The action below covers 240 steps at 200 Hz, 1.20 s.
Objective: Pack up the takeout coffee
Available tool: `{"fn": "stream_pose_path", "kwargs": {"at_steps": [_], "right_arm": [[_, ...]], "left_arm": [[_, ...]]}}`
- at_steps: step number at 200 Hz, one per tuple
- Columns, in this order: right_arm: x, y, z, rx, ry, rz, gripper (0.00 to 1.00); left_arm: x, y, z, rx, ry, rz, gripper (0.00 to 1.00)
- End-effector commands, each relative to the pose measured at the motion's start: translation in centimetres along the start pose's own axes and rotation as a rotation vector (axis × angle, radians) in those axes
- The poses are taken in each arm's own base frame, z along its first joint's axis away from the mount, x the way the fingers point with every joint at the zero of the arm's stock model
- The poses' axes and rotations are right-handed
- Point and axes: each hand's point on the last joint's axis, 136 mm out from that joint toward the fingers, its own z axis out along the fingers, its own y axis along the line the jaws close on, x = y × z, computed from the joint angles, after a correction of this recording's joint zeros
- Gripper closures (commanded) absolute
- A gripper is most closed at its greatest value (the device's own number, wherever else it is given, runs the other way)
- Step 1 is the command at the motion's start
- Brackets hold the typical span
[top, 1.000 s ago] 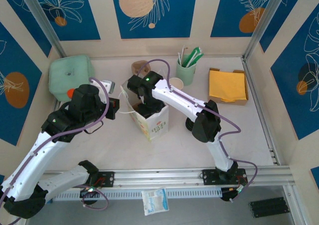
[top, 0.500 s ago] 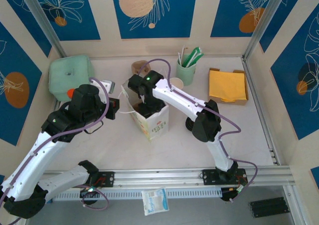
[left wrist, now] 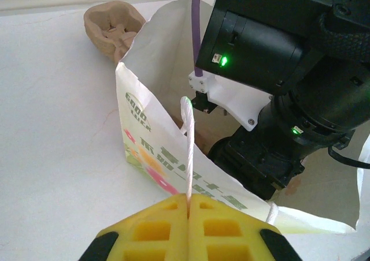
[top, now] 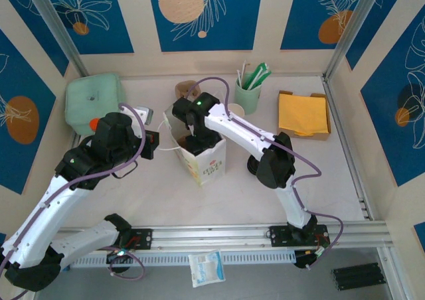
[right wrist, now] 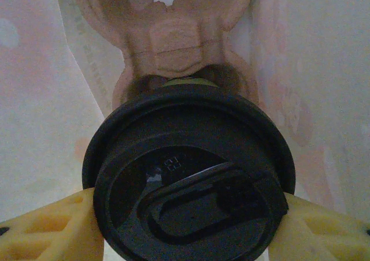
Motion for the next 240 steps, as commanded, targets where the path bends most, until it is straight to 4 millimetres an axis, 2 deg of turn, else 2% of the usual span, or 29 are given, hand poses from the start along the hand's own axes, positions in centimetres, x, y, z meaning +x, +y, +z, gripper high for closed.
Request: {"fn": "stream_pose_path", "kwargs": {"at_steps": [1,54,109,161,240], "right_arm": [[-0.7,-0.1,-0.1,-0.012,-0.003,0.012,0.43],[-0.7,0.2,-0.7,-0.018,-0.012,0.006,0.44],[-0.5,0.6,-2.1,-0.02,-0.045,-0.004,0.43],[-0.3,0.8,-4.4,-0.023,-0.096,-0.015,0.43],[-0.3,0.6,-9.6,-0.039,-0.217,-0.014,0.44]], "left_arm": [[-0.5,-0.2,-0.2,0.017,-0.021,-0.015,1.0],[-0.5,-0.2,-0.2,0.016,-0.021,-0.014,1.0],[-0.5,-0.1,-0.1,0.012,-0.02,-0.014,1.0],[-0.4,0.0,-0.1,0.006,-0.017,-0.013,1.0],[-0.2,0.1,0.2,0.001,-0.011,-0.011,1.0]]}}
